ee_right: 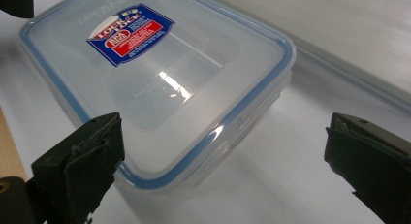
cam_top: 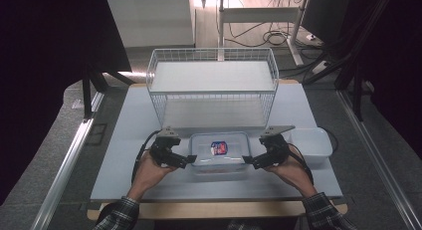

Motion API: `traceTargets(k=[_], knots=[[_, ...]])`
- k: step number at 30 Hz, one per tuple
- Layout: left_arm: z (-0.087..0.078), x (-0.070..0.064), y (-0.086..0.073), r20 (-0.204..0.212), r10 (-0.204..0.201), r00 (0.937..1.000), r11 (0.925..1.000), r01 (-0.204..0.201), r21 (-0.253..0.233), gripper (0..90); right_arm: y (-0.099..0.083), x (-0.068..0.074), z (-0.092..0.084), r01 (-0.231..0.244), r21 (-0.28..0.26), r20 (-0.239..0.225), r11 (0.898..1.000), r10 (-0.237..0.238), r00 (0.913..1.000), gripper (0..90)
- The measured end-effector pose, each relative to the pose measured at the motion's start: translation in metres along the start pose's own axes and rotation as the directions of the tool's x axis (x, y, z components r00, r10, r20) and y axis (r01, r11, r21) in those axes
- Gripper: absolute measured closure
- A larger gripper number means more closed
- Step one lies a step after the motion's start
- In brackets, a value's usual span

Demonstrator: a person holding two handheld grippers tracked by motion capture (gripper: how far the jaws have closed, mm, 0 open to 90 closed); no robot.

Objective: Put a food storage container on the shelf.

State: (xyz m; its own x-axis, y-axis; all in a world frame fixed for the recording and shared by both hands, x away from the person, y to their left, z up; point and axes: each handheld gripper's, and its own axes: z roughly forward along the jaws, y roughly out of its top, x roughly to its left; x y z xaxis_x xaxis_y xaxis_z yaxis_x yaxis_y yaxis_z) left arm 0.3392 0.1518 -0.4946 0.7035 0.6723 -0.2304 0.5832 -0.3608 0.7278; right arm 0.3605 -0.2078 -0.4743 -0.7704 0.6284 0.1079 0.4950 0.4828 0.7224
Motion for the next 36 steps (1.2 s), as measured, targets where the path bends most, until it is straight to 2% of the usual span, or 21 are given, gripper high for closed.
traceTargets(k=[3, 7, 9, 10, 11, 12, 13, 15, 17, 18, 19, 20, 22, 25, 26, 28, 29, 30, 31, 32, 36], knots=[[0.009, 0.006, 0.0, 0.051, -0.055, 0.9971, 0.9985, 0.055, 0.004, 1.7, 0.004, -0.005, 0.007, -0.053, 0.026, -0.052, 0.998, 0.054, 0.9972, 4.4], [0.019, 0.013, 0.002, 0.133, -0.106, 0.9854, 0.9943, 0.103, 0.025, 0.9, 0.009, -0.01, 0.022, -0.104, 0.064, -0.121, 0.993, 0.111, 0.9864, 5.0], [0.024, 0.014, 0.002, 0.168, -0.134, 0.9768, 0.991, 0.131, 0.03, 0.8, 0.011, -0.013, 0.029, -0.147, 0.085, -0.17, 0.985, 0.16, 0.9724, 5.2], [0.026, 0.015, 0.002, 0.189, -0.144, 0.9713, 0.9895, 0.138, 0.041, 0.5, 0.012, -0.017, 0.035, -0.173, 0.104, -0.203, 0.979, 0.191, 0.9602, 4.8], [0.029, 0.015, 0.001, 0.222, -0.16, 0.9618, 0.9867, 0.149, 0.066, 0.5, 0.012, -0.017, 0.035, -0.173, 0.104, -0.203, 0.979, 0.191, 0.9602, 4.8], [0.033, 0.014, -0.001, 0.253, -0.185, 0.9498, 0.9822, 0.169, 0.081, 0.5, 0.012, -0.019, 0.037, -0.189, 0.119, -0.223, 0.975, 0.212, 0.9515, 4.0], [0.033, 0.015, -0.002, 0.262, -0.2, 0.9442, 0.9792, 0.183, 0.087, 0.0, 0.012, -0.02, 0.039, -0.208, 0.134, -0.236, 0.969, 0.235, 0.9429, 3.3], [0.031, 0.016, -0.004, 0.271, -0.206, 0.9402, 0.9776, 0.186, 0.098, 0.8, 0.01, -0.024, 0.041, -0.234, 0.152, -0.261, 0.96, 0.268, 0.9274, 4.1], [0.027, 0.014, -0.005, 0.265, -0.208, 0.9415, 0.9773, 0.19, 0.095, 5.5, 0.008, -0.026, 0.039, -0.246, 0.172, -0.276, 0.954, 0.286, 0.9174, 6.5], [0.022, 0.013, -0.007, 0.266, -0.21, 0.9407, 0.9771, 0.193, 0.09, 10.5, 0.005, -0.026, 0.038, -0.265, 0.189, -0.287, 0.946, 0.311, 0.9061, 8.6], [0.022, 0.013, -0.007, 0.266, -0.21, 0.9407, 0.9771, 0.193, 0.09, 12.1, 0.005, -0.026, 0.038, -0.265, 0.189, -0.287, 0.946, 0.311, 0.9061, 8.6], [0.02, 0.013, -0.009, 0.276, -0.211, 0.9378, 0.9771, 0.193, 0.091, 12.1, 0.004, -0.026, 0.037, -0.273, 0.191, -0.294, 0.943, 0.32, 0.9009, 10.4], [0.016, 0.014, -0.012, 0.287, -0.221, 0.9321, 0.9749, 0.205, 0.086, 15.4, 0.003, -0.025, 0.032, -0.284, 0.178, -0.291, 0.942, 0.326, 0.8994, 17.0], [0.01, 0.015, -0.017, 0.293, -0.251, 0.9224, 0.9678, 0.245, 0.059, 24.5, 0.001, -0.022, 0.023, -0.28, 0.16, -0.284, 0.947, 0.316, 0.9053, 23.5], [0.008, 0.015, -0.018, 0.298, -0.256, 0.9196, 0.9663, 0.253, 0.048, 28.4, 0.0, -0.022, 0.021, -0.292, 0.152, -0.282, 0.944, 0.325, 0.9028, 27.1], [0.003, 0.015, -0.02, 0.305, -0.265, 0.9147, 0.9625, 0.27, 0.027, 35.7, -0.003, -0.024, 0.015, -0.33, 0.138, -0.295, 0.934, 0.357, 0.8865, 34.9], [0.002, 0.015, -0.021, 0.307, -0.271, 0.9122, 0.9601, 0.279, 0.018, 38.5, -0.004, -0.025, 0.014, -0.334, 0.131, -0.3, 0.934, 0.358, 0.8841, 37.6], [0.001, 0.015, -0.021, 0.305, -0.271, 0.9129, 0.9597, 0.281, 0.011, 40.3, -0.005, -0.025, 0.012, -0.347, 0.125, -0.303, 0.929, 0.369, 0.8784, 39.1], [0.0, 0.014, -0.02, 0.301, -0.274, 0.9136, 0.9585, 0.285, 0.007, 41.5, -0.005, -0.024, 0.01, -0.352, 0.123, -0.297, 0.928, 0.373, 0.879, 39.7], [0.0, 0.014, -0.02, 0.295, -0.279, 0.9139, 0.9556, 0.294, -0.007, 44.7, -0.005, -0.02, 0.006, -0.344, 0.111, -0.275, 0.932, 0.362, 0.8906, 42.9], [-0.006, 0.016, -0.018, 0.277, -0.273, 0.9213, 0.9508, 0.302, -0.067, 50.1, -0.006, -0.019, 0.0, -0.349, 0.074, -0.28, 0.934, 0.355, 0.892, 51.9]])
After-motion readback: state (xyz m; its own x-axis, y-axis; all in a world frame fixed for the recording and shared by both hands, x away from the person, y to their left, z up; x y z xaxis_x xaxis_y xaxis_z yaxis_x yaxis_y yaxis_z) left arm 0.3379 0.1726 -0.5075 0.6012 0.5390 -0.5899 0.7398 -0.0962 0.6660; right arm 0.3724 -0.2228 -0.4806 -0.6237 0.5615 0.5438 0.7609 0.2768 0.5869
